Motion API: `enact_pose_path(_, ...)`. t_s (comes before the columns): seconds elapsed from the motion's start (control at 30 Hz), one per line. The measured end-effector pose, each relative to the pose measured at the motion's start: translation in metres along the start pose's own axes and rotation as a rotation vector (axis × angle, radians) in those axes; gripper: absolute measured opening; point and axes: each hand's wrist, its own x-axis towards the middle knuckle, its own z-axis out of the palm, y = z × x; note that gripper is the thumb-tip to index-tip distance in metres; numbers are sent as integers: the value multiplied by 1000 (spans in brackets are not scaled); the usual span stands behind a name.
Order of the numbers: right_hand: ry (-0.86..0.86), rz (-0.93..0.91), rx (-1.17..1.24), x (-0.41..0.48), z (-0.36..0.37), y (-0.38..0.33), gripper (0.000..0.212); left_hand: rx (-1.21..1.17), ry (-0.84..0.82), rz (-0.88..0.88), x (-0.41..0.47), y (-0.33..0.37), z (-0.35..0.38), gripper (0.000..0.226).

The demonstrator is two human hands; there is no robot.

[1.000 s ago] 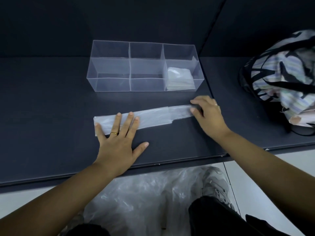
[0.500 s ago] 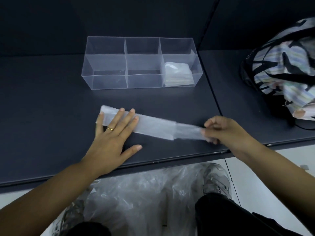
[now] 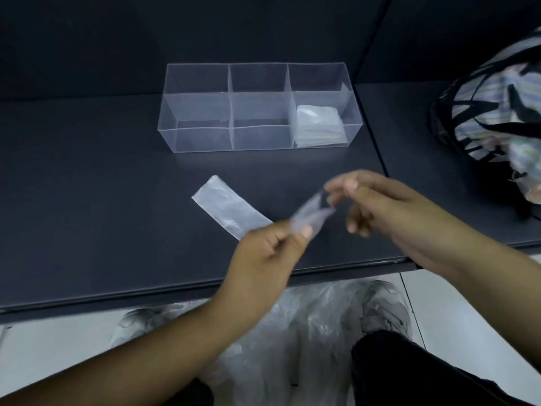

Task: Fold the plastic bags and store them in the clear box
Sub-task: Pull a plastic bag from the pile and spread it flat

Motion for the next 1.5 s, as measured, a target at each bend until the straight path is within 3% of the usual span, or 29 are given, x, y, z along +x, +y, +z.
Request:
enact_pose_path(0.13, -409, 41, 132, 32, 14, 17, 68, -318, 82, -308, 19, -4, -29, 25)
enact_pose_path(0.2, -462, 74, 55, 43, 27, 28, 63, -442, 58, -372, 25, -10, -40, 29)
enact_pose_path(0.37, -200, 123, -137, 54, 53, 53, 20, -478, 157, -506, 36, -35, -62, 24)
enact_pose_path(0.5, -42, 136, -170, 53, 60, 60, 12, -326, 355, -592, 53, -44, -82, 7)
enact_pose_path(0.63, -6, 143, -200, 52, 63, 59, 14, -169, 510, -498, 68, -43, -106, 10)
enact_pose_path(0.7, 0, 155, -207, 52, 63, 57, 14, 119, 588, -304, 64, -46, -114, 18)
enact_pose_path(0.77, -1, 174, -202, 51, 63, 54, 13, 586, 513, 81, 47, -45, -111, 22)
enact_pose_path(0.83, -3, 200, -179, 51, 63, 50, 11, 809, 162, 369, 23, -49, -95, 33)
enact_pose_path(0.9, -6, 240, -129, 49, 64, 45, 6, 895, -185, 370, 3, -56, -77, 57)
enact_pose_path(0.93, -7, 273, -85, 47, 66, 41, 4, 941, -265, 354, -4, -61, -71, 65)
enact_pose_path(1.0, -18, 349, 49, 40, 69, 35, 2, 997, -248, 375, -10, -68, -67, 62)
enact_pose_path(1.1, -72, 346, 174, 29, 66, 23, 4, 899, -88, 428, -8, -68, -66, 34)
enact_pose_path(1.23, -115, 50, -113, 29, 49, 20, 49, 740, 1, 314, -4, -57, -68, 19)
enact_pose_path(1.3, -198, -27, -138, 35, 49, 27, 62, 675, 22, 209, 1, -56, -71, 21)
enact_pose_path(1.4, -240, -45, -174, 48, 65, 40, 50, 504, 9, 5, 8, -53, -73, 36)
enact_pose_path(1.5, -123, -16, -224, 62, 79, 45, 24, 304, 49, -157, 20, -52, -73, 33)
